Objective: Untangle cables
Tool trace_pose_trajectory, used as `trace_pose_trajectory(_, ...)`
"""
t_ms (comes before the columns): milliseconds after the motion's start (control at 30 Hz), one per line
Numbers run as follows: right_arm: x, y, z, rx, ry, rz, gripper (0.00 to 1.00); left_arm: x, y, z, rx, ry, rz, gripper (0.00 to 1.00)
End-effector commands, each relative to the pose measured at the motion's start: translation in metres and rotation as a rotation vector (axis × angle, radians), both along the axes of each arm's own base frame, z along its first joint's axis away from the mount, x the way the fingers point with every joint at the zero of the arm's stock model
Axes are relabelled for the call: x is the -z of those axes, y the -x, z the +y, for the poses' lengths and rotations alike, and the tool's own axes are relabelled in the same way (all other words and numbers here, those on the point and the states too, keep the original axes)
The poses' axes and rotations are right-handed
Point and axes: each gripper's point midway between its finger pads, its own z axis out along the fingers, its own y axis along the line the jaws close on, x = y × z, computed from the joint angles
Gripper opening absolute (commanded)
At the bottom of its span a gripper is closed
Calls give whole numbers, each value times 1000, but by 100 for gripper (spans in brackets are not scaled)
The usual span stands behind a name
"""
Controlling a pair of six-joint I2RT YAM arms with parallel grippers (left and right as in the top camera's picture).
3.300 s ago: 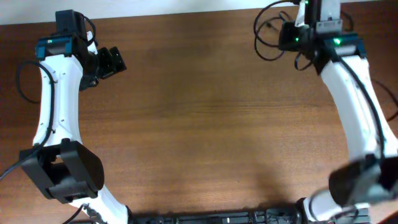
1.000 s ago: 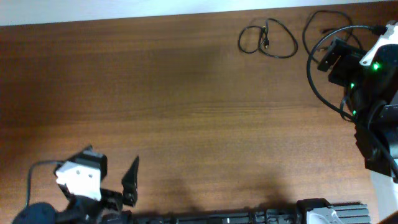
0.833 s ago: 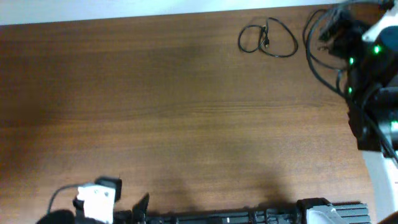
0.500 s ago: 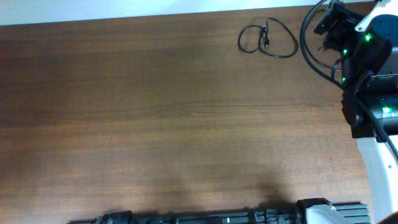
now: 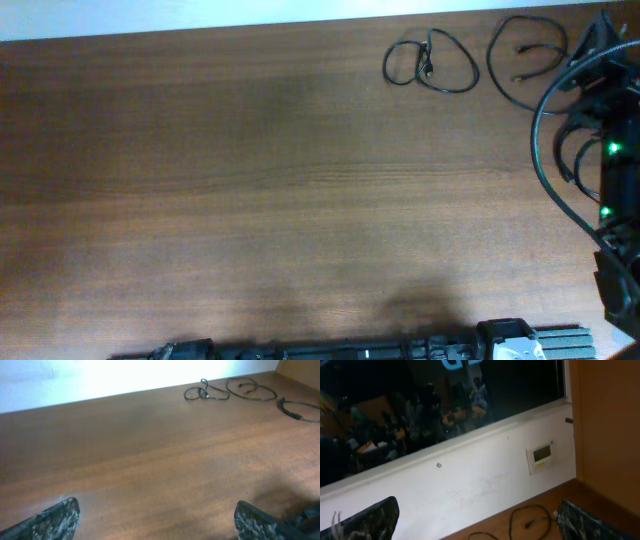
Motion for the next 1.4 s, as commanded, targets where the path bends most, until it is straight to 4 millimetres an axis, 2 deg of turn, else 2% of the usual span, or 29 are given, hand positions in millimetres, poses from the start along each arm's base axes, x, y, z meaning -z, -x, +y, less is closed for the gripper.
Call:
trace_pose_trajectory(0, -13, 16, -1, 5, 7, -42, 99, -38, -26, 1, 5, -19, -187, 99)
trace_pose_trajectory(33, -14, 18, -1, 5, 7, -47, 99, -44, -34, 2, 4, -21, -222, 99)
trace_pose_trajectory(67, -18, 25, -1, 5, 7, -64, 99, -46, -64, 5, -6, -26, -269, 99)
trace_pose_trajectory(100, -20, 28, -1, 5, 7, -71, 99, -42, -76, 6, -6, -27, -274, 99)
trace_pose_trajectory(167, -26, 38, -1, 6, 6, -96, 99, -27, -116, 8, -6, -27, -300, 99)
trace_pose_trajectory(233, -33, 52, -2, 6, 5, -128, 99, -4, -156, 10, -7, -30, -346, 99)
trace_pose_trajectory(300, -39, 66, -2, 6, 4, -156, 99, 19, -181, 15, -29, -32, -370, 99)
trace_pose_trajectory(333, -40, 71, -2, 5, 4, -163, 99, 36, -195, 27, -101, 4, -361, 99)
trace_pose_trajectory(367, -42, 76, -2, 6, 4, -175, 99, 49, -205, 37, -166, 48, -353, 99)
trace_pose_trajectory(400, -44, 80, -2, 6, 3, -184, 99, 59, -211, 39, -176, 51, -361, 99)
trace_pose_trajectory(533, -47, 88, -3, 6, 3, -200, 99, 101, -222, 56, -278, 29, -302, 99)
trace_pose_trajectory(667, -47, 88, -3, 6, 3, -199, 99, 123, -225, 57, -280, 26, -271, 99)
trace_pose_trajectory(933, -44, 87, -1, -4, 1, -190, 99, 123, -226, 57, -280, 26, -271, 99)
trace_pose_trajectory(1067, -43, 82, 18, -115, 13, -180, 99, 121, -225, 57, -280, 27, -277, 99)
trace_pose_trajectory(1200, -43, 82, 18, -119, 14, -180, 99, 122, -225, 57, -280, 27, -277, 99)
trace_pose_trajectory(1267, -45, 82, 25, -157, 18, -185, 99, 122, -225, 57, -280, 27, -277, 99)
trace_pose_trajectory(1333, -49, 85, 29, -184, 23, -204, 99, 122, -225, 57, -280, 27, -277, 99)
trace_pose_trajectory(1367, -51, 94, 29, -182, 24, -219, 99, 121, -225, 57, -280, 27, -277, 99)
